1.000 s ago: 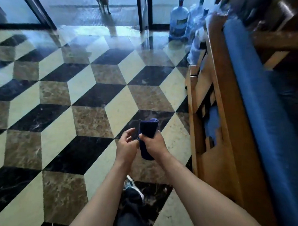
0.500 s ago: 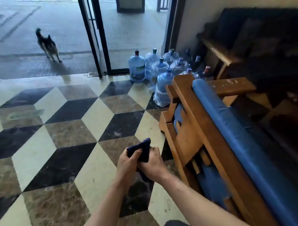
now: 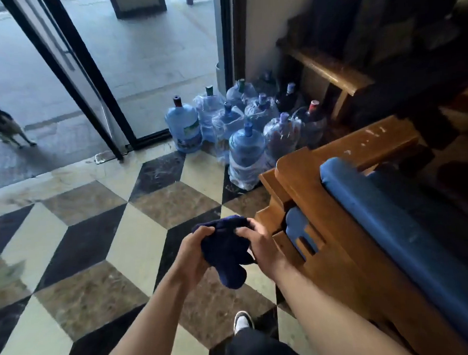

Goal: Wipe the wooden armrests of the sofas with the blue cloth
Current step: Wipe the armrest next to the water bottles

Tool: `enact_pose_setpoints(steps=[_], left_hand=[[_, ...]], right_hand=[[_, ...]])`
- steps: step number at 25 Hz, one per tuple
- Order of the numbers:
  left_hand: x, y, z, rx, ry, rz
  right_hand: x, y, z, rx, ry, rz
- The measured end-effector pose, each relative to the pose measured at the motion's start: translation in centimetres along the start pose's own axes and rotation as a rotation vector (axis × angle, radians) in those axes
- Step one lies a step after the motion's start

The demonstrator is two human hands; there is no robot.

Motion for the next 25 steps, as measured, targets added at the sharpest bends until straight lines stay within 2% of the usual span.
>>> enact_pose_setpoints(steps=[2,5,8,11,15,21,23,25], left_hand=[[1.2,-4.1,3.7,0.039,-0.057,-0.037],[2.2,-11.1,8.2,-0.013,-0.248,-0.058],[2.2,-20.4,11.5,0.01,-0.413,-0.06],[-0.9,-28.7,13.6,0.02,-0.578,-0.235],[-5.9,-34.2,14.4,0.089,-0.745,-0.397],[-12.6,-43.4,11.4,0.203,-0.996,-0.478],[-14.6,-46.2,10.0,0.255,-1.031,-0.499],[-16.9,-48.7,9.0,0.273,-1.102,-0.537]], right_hand=[[-1.0,-4.4,-0.7,-0.032,-0.017,0.08],[-1.7,-11.3,-2.7,-0.006,-0.039,0.235],[-1.2,-17.8,-3.4,0.022,0.113,0.47],[0.4,-21.8,-4.6,0.065,0.222,0.757],[2.6,-24.1,-4.6,0.06,0.267,1.039],[5.9,-29.5,-4.1,-0.103,0.334,1.424],[6.4,-31.2,-3.8,-0.121,0.406,1.491],[7.0,-33.1,-4.2,-0.132,0.499,1.485]])
Point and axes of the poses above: each hand's wrist, its own y-axis away from the middle knuckle, its own x-axis out of the back of the hand, z = x × y, the point moved 3 cm from there along -y, towards the middle knuckle, and after that the axes turned 3 degrees about y, right-handed, at the moved point
